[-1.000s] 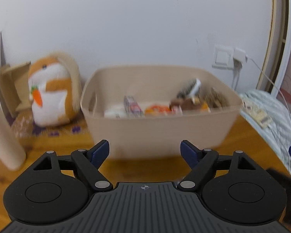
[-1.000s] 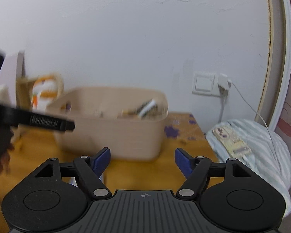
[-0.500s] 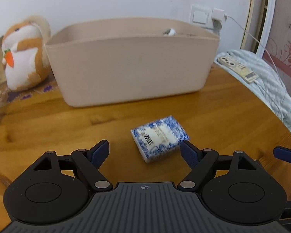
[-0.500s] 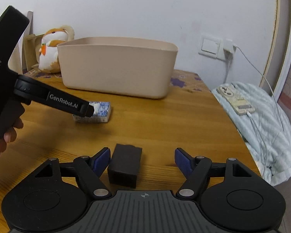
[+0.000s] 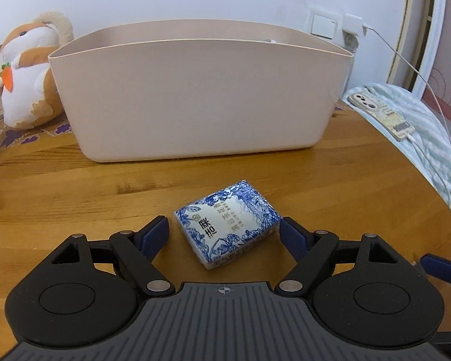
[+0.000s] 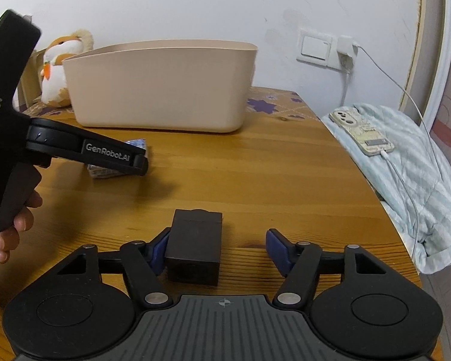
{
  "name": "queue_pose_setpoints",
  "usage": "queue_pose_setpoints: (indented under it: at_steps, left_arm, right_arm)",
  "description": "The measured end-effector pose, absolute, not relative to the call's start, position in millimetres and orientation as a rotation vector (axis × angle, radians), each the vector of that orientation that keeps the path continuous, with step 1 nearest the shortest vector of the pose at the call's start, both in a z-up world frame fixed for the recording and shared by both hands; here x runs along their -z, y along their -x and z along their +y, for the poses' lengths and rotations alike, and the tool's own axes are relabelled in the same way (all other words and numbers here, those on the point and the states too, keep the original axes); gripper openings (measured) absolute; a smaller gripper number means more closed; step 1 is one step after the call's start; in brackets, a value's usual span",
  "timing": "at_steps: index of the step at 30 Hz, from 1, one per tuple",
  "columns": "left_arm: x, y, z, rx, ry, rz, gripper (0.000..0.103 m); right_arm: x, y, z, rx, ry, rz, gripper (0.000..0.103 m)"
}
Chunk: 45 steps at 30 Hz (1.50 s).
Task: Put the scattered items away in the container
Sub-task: 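Move the left gripper to the blue-and-white packet while the right approaches the small black box, then grasp the blue-and-white packet with the left gripper while the right grasps the small black box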
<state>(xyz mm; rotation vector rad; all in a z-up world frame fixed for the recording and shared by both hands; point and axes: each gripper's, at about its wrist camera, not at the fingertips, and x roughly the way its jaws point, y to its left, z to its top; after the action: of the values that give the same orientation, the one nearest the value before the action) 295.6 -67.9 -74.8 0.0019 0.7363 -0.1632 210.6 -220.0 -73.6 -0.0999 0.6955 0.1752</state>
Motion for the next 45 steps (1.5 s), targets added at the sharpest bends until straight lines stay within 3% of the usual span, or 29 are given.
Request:
queue_pose_setpoints:
  at_steps: [11, 13, 22, 45]
  left_arm:
    - [75, -306, -71, 0.155, 0.016, 0.719, 0.084]
    - [78, -302, -72, 0.17, -0.022, 0.703, 0.079]
    - [76, -288, -55, 0.181, -0.004, 0.693, 0.076]
    - [50, -258, -44, 0.199, 0.032, 0.616, 0.07]
  right_arm:
    - [75, -219, -232, -0.159, 0.056, 0.699, 0.066]
    - [75, -220, -235, -0.149, 0.053, 0.696, 0.063]
    - [74, -223, -246, -0.128, 0.014, 0.687, 0.029]
    - [48, -210, -246, -0.137, -0.041, 0.618, 0.029]
